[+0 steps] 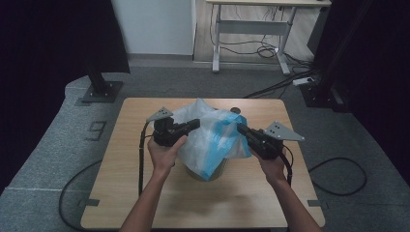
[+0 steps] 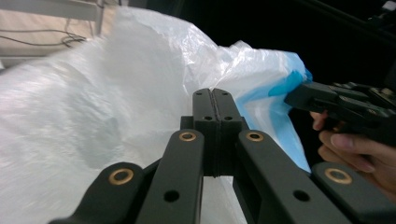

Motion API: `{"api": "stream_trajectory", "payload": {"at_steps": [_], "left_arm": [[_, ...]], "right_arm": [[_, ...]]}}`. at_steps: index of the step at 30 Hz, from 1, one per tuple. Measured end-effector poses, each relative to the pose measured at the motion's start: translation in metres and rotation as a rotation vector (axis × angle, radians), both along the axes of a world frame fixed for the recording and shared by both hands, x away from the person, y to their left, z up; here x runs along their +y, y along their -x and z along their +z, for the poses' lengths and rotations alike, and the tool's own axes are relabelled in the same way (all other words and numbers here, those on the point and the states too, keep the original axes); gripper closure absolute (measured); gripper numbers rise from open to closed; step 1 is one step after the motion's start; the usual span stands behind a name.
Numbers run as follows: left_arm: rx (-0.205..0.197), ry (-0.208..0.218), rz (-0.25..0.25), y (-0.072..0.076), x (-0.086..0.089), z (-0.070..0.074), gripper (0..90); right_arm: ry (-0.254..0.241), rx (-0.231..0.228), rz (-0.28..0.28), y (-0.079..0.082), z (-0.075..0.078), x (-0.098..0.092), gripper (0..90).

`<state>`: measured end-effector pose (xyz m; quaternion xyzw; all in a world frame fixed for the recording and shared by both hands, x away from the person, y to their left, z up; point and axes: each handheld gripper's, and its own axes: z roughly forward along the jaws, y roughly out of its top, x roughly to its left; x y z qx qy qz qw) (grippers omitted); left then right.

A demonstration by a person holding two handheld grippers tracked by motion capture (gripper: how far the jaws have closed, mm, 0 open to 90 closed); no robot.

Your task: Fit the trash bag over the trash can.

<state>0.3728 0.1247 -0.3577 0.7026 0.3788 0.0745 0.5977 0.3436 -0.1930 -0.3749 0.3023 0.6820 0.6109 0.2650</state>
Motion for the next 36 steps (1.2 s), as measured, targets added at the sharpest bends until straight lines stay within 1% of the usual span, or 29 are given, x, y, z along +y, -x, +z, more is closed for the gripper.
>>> {"api": "stream_trajectory", "payload": {"at_steps": [1, 2, 3, 4, 6, 7, 9, 10, 12, 15, 16, 17, 19, 20, 21, 24, 25, 26, 27, 28, 29, 30, 32, 34, 35, 36], "left_arm": [[0.0, 0.0, 0.0, 0.0, 0.0, 0.0, 90.0], [-0.009, -0.002, 0.011, -0.001, 0.001, 0.002, 90.0], [-0.016, 0.006, 0.024, -0.002, 0.003, 0.004, 90.0], [-0.027, 0.008, 0.036, -0.003, 0.006, 0.006, 90.0], [-0.034, 0.004, 0.04, -0.004, 0.007, 0.007, 90.0], [-0.045, -0.009, 0.046, -0.003, 0.008, 0.009, 90.0], [-0.048, -0.015, 0.049, -0.003, 0.009, 0.01, 90.0], [-0.049, -0.018, 0.056, -0.003, 0.013, 0.011, 90.0], [-0.048, -0.016, 0.059, -0.003, 0.014, 0.012, 90.0], [-0.051, -0.015, 0.074, -0.004, 0.022, 0.013, 90.0], [-0.051, -0.015, 0.074, -0.004, 0.022, 0.013, 90.0], [-0.054, -0.015, 0.076, -0.004, 0.025, 0.013, 90.0], [-0.071, -0.027, 0.086, -0.002, 0.031, 0.016, 90.0], [-0.071, -0.027, 0.086, -0.002, 0.031, 0.016, 90.0], [-0.079, -0.023, 0.09, -0.001, 0.035, 0.018, 90.0], [-0.088, -0.005, 0.093, 0.002, 0.044, 0.021, 90.0], [-0.087, 0.001, 0.091, 0.003, 0.046, 0.021, 90.0], [-0.084, 0.012, 0.087, 0.004, 0.049, 0.021, 90.0], [-0.075, 0.032, 0.081, 0.005, 0.054, 0.019, 90.0], [-0.075, 0.032, 0.081, 0.005, 0.054, 0.019, 90.0], [-0.07, 0.043, 0.076, 0.006, 0.057, 0.018, 90.0], [-0.067, 0.055, 0.07, 0.006, 0.058, 0.017, 90.0], [-0.058, 0.078, 0.051, 0.007, 0.061, 0.014, 90.0], [-0.058, 0.078, 0.039, 0.011, 0.063, 0.011, 90.0], [-0.058, 0.08, 0.029, 0.014, 0.064, 0.008, 90.0], [-0.058, 0.08, 0.029, 0.014, 0.064, 0.008, 90.0]], "right_arm": [[0.011, -0.002, -0.01, 0.0, 0.0, -0.001, 88.7], [0.011, -0.002, -0.01, 0.0, 0.0, -0.001, 88.7], [0.015, -0.002, -0.017, 0.0, -0.001, -0.002, 88.7], [0.015, 0.014, -0.039, -0.002, -0.003, -0.008, 88.8], [0.014, 0.017, -0.044, -0.003, -0.004, -0.01, 88.8], [0.017, 0.026, -0.061, -0.005, -0.006, -0.016, 88.8], [0.022, 0.032, -0.079, -0.007, -0.008, -0.021, 88.8], [0.023, 0.035, -0.09, -0.008, -0.009, -0.023, 88.8], [0.024, 0.04, -0.099, -0.01, -0.01, -0.026, 88.8], [0.027, 0.049, -0.127, -0.012, -0.013, -0.035, 88.8], [0.027, 0.049, -0.127, -0.012, -0.013, -0.035, 88.8], [0.034, 0.054, -0.145, -0.014, -0.014, -0.04, 88.8], [0.043, 0.055, -0.163, -0.015, -0.014, -0.044, 88.8], [0.043, 0.055, -0.163, -0.015, -0.014, -0.044, 88.8], [0.036, 0.053, -0.185, -0.016, -0.014, -0.05, 88.8], [0.025, 0.048, -0.201, -0.015, -0.013, -0.054, 88.8], [0.018, 0.043, -0.217, -0.015, -0.012, -0.057, 88.8], [0.018, 0.043, -0.217, -0.015, -0.012, -0.057, 88.8], [0.004, 0.039, -0.232, -0.014, -0.012, -0.062, 88.8], [0.004, 0.039, -0.232, -0.014, -0.012, -0.062, 88.8], [-0.007, 0.035, -0.248, -0.012, -0.01, -0.066, 88.8], [-0.007, 0.035, -0.248, -0.012, -0.01, -0.066, 88.8], [-0.022, 0.027, -0.263, -0.01, -0.008, -0.073, 88.8], [-0.024, 0.023, -0.268, -0.009, -0.008, -0.076, 88.8], [-0.027, 0.018, -0.27, -0.004, -0.009, -0.08, 88.8], [-0.027, 0.018, -0.27, -0.004, -0.009, -0.08, 88.8]]}}
